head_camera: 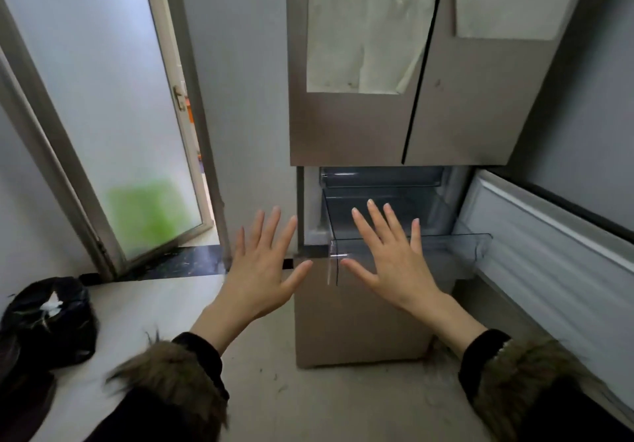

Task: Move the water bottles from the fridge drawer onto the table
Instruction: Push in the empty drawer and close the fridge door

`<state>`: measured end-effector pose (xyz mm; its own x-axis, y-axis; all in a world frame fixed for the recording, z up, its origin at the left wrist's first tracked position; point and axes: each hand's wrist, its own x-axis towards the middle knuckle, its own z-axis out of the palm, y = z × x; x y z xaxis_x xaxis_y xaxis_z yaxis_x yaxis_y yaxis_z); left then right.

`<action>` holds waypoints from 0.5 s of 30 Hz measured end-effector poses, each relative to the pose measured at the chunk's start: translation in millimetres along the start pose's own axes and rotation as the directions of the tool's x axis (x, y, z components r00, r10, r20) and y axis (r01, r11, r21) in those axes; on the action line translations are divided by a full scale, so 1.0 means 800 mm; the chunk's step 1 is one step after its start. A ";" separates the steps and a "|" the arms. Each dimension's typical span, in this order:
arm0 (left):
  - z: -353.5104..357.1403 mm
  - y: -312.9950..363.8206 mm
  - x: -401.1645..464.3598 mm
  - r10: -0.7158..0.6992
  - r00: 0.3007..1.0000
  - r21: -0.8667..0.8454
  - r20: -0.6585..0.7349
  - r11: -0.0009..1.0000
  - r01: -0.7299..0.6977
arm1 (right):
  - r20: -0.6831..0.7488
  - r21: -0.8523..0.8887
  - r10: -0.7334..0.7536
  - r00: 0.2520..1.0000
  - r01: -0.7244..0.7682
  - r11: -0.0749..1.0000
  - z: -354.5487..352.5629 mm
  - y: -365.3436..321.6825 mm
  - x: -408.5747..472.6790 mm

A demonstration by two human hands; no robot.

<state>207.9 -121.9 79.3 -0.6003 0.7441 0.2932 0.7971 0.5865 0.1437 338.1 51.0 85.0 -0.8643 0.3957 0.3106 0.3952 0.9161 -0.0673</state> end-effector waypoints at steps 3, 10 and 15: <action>0.029 0.035 0.042 0.039 0.999 0.004 0.026 0.999 -0.039 | 0.003 -0.038 0.038 0.999 -0.038 0.999 0.006 0.051 0.003; 0.113 0.083 0.121 0.100 0.988 -0.043 0.114 0.995 -0.095 | 0.091 0.000 0.139 0.986 -0.140 0.990 0.043 0.135 0.019; 0.180 0.110 0.170 0.172 0.966 -0.083 0.195 0.984 -0.159 | 0.148 -0.038 0.200 0.969 -0.197 0.980 0.092 0.189 0.049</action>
<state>187.3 76.8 -4.4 -0.4552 0.8818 0.1232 0.8848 0.4325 0.1732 341.2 210.0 17.0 -0.8040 0.5761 0.1473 0.5689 0.8173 -0.0911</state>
